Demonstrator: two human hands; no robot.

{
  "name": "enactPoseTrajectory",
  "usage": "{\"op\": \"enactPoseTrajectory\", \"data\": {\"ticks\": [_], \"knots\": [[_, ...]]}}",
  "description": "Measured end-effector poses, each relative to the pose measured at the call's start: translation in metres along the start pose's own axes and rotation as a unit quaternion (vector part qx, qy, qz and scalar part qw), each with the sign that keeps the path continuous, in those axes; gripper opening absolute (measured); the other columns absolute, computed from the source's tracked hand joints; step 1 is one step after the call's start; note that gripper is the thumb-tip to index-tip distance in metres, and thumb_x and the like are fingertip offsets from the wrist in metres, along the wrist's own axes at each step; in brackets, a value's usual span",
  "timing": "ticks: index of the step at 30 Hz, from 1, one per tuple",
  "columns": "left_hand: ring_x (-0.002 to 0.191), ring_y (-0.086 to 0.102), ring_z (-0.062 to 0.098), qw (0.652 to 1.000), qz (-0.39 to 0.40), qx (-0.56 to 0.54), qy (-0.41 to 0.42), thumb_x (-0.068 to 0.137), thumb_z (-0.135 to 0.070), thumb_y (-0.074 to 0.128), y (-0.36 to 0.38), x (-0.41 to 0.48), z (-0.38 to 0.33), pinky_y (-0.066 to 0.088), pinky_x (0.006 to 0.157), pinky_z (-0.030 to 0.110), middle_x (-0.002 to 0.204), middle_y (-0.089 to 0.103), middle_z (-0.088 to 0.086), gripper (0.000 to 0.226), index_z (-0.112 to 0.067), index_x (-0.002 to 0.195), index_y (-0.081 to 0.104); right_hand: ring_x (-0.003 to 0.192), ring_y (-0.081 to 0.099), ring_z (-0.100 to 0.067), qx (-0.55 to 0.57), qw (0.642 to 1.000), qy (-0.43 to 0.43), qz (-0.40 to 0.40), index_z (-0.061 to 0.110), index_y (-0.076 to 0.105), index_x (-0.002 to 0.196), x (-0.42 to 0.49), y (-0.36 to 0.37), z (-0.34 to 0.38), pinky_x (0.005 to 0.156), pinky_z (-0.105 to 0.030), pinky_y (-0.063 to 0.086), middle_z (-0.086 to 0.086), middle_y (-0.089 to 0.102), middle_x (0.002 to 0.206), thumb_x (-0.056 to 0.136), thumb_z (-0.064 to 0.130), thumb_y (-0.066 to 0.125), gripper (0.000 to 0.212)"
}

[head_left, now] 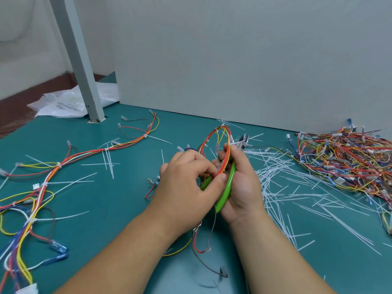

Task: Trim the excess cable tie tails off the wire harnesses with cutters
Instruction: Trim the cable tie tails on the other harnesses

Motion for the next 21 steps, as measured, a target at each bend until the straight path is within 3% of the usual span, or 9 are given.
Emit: {"op": "enactPoseTrajectory", "data": {"ticks": [3, 5, 8, 11, 13, 15, 17, 19, 21], "knots": [[0.08, 0.065, 0.004, 0.997, 0.004, -0.066, -0.039, 0.081, -0.05, 0.065, 0.002, 0.0, 0.009, 0.051, 0.081, 0.03, 0.078, 0.069, -0.017, 0.019, -0.032, 0.084, 0.071, 0.059, 0.06, -0.022, -0.004, 0.999, -0.008, 0.033, 0.017, 0.058, 0.088, -0.003, 0.006, -0.001, 0.059, -0.035, 0.056, -0.003, 0.056, 0.068, 0.101, 0.026, 0.063, 0.017], [0.063, 0.062, 0.003, 0.994, 0.017, -0.091, -0.05, 0.084, -0.042, 0.066, 0.005, 0.0, 0.012, 0.047, 0.064, 0.018, 0.068, 0.068, -0.015, 0.016, -0.032, 0.093, 0.075, 0.064, 0.063, -0.027, -0.023, 0.999, -0.018, 0.046, 0.017, 0.059, 0.086, -0.006, 0.009, -0.002, 0.06, -0.039, 0.058, -0.005, 0.058, 0.069, 0.102, 0.026, 0.062, 0.018], [0.05, 0.039, 0.004, 0.987, 0.008, -0.151, -0.05, 0.087, -0.031, 0.064, 0.007, -0.001, 0.009, 0.035, 0.05, 0.016, 0.055, 0.049, -0.006, 0.015, -0.029, 0.094, 0.078, 0.061, 0.058, -0.024, -0.055, 0.996, -0.053, 0.044, 0.02, 0.063, 0.08, -0.008, 0.01, -0.001, 0.062, -0.036, 0.056, -0.004, 0.056, 0.069, 0.104, 0.026, 0.059, 0.025], [0.056, 0.039, 0.005, 0.981, -0.029, -0.184, -0.059, 0.092, -0.022, 0.066, -0.001, 0.002, 0.012, 0.036, 0.051, 0.019, 0.059, 0.051, 0.008, 0.028, -0.048, 0.087, 0.077, 0.07, 0.055, -0.018, -0.167, 0.977, -0.132, 0.027, 0.025, 0.069, 0.083, -0.009, 0.009, 0.013, 0.071, -0.038, 0.048, 0.002, 0.057, 0.073, 0.102, 0.032, 0.058, 0.023], [0.065, 0.049, 0.007, 0.979, -0.048, -0.185, -0.071, 0.095, -0.019, 0.069, -0.008, 0.004, 0.016, 0.044, 0.058, 0.02, 0.065, 0.063, 0.005, 0.039, -0.056, 0.083, 0.074, 0.075, 0.051, -0.012, -0.273, 0.942, -0.196, 0.018, 0.027, 0.07, 0.094, -0.015, 0.011, 0.024, 0.077, -0.032, 0.044, 0.01, 0.054, 0.077, 0.091, 0.031, 0.056, 0.015], [0.07, 0.056, 0.01, 0.977, -0.064, -0.185, -0.083, 0.095, -0.018, 0.069, -0.012, 0.005, 0.021, 0.053, 0.064, 0.029, 0.077, 0.074, 0.011, 0.03, -0.048, 0.094, 0.076, 0.074, 0.047, -0.008, -0.334, 0.914, -0.227, 0.047, 0.027, 0.065, 0.097, -0.021, 0.019, 0.027, 0.075, -0.027, 0.043, 0.012, 0.051, 0.08, 0.079, 0.026, 0.057, 0.02], [0.072, 0.061, 0.013, 0.977, -0.074, -0.179, -0.089, 0.095, -0.019, 0.069, -0.015, 0.005, 0.024, 0.055, 0.073, 0.036, 0.089, 0.075, 0.014, 0.023, -0.038, 0.103, 0.078, 0.074, 0.051, -0.006, -0.389, 0.887, -0.241, 0.066, 0.023, 0.064, 0.115, -0.025, 0.025, 0.025, 0.076, -0.027, 0.046, 0.004, 0.053, 0.094, 0.074, 0.026, 0.059, 0.041], [0.074, 0.067, 0.019, 0.979, -0.081, -0.164, -0.091, 0.095, -0.019, 0.07, -0.018, 0.006, 0.026, 0.055, 0.076, 0.039, 0.091, 0.076, 0.011, 0.021, -0.034, 0.107, 0.078, 0.082, 0.056, 0.005, -0.443, 0.858, -0.255, 0.056, 0.018, 0.053, 0.145, -0.024, 0.025, 0.025, 0.08, -0.011, 0.044, 0.001, 0.054, 0.111, 0.079, 0.026, 0.059, 0.067], [0.072, 0.067, 0.022, 0.979, -0.092, -0.154, -0.094, 0.093, -0.021, 0.071, -0.021, 0.007, 0.029, 0.055, 0.074, 0.038, 0.088, 0.076, 0.01, 0.02, -0.036, 0.105, 0.078, 0.094, 0.055, 0.015, -0.469, 0.841, -0.267, 0.036, 0.017, 0.037, 0.16, -0.024, 0.023, 0.026, 0.084, -0.002, 0.04, 0.012, 0.054, 0.12, 0.089, 0.027, 0.067, 0.078]]}}
Point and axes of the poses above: each hand's wrist, its own x-axis towards the middle knuckle, its own y-axis out of the palm, z = x × y, the point moved 8 cm from there along x, towards the middle knuckle
